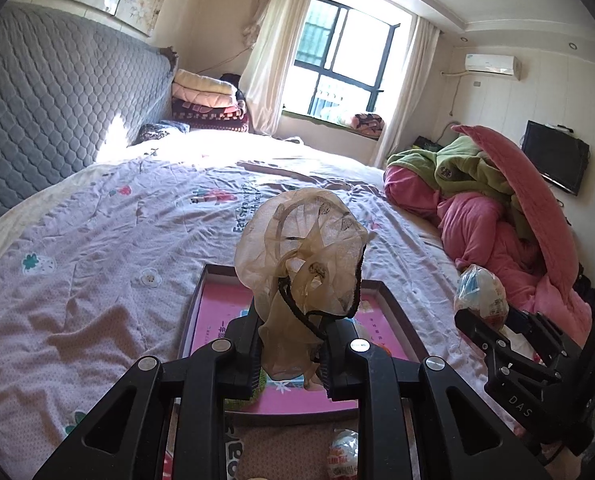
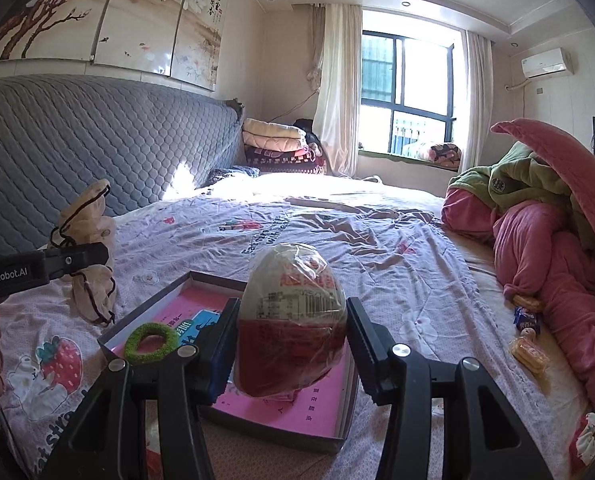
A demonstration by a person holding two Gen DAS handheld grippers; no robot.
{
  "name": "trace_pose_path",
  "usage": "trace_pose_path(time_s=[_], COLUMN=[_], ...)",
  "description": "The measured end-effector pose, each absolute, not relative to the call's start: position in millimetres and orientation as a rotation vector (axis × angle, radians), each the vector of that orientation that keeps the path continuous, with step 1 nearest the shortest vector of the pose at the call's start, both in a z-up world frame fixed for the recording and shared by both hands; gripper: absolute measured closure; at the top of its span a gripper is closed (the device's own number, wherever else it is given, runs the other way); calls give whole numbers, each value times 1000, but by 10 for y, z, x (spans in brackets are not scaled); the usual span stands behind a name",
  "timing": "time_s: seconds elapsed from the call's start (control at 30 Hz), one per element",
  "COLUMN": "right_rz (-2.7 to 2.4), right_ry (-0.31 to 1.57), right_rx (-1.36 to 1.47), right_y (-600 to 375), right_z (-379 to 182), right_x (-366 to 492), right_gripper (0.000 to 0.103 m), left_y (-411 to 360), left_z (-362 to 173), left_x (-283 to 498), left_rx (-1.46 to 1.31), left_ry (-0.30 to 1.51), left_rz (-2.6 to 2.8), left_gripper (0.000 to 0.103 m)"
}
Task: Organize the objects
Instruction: 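Carry the mesh bag over the tray with the left tool while the right tool carries the tomatoes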
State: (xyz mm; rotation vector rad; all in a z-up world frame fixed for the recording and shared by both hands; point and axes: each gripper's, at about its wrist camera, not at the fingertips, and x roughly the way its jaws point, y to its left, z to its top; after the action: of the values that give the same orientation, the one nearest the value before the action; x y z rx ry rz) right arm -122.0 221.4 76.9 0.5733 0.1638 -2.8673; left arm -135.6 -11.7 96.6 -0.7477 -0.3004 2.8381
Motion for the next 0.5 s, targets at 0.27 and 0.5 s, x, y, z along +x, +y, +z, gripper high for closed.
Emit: trace_pose_path(time_s=[0.27,0.5], right_rz=[-2872,-2858], right_ry=[156,164], right_rx=[619,692], right_y=[2224,2240], right_z=[688,537], right_x=[-1388,-1432], right_gripper=[51,51], left_y=[28,192], left_z=[859,620], left_x=[-1592,-1727], left_rx=[-784,-856], left_ry=[-278,-253], left_rz=[2820,2781], left_gripper=[80,80])
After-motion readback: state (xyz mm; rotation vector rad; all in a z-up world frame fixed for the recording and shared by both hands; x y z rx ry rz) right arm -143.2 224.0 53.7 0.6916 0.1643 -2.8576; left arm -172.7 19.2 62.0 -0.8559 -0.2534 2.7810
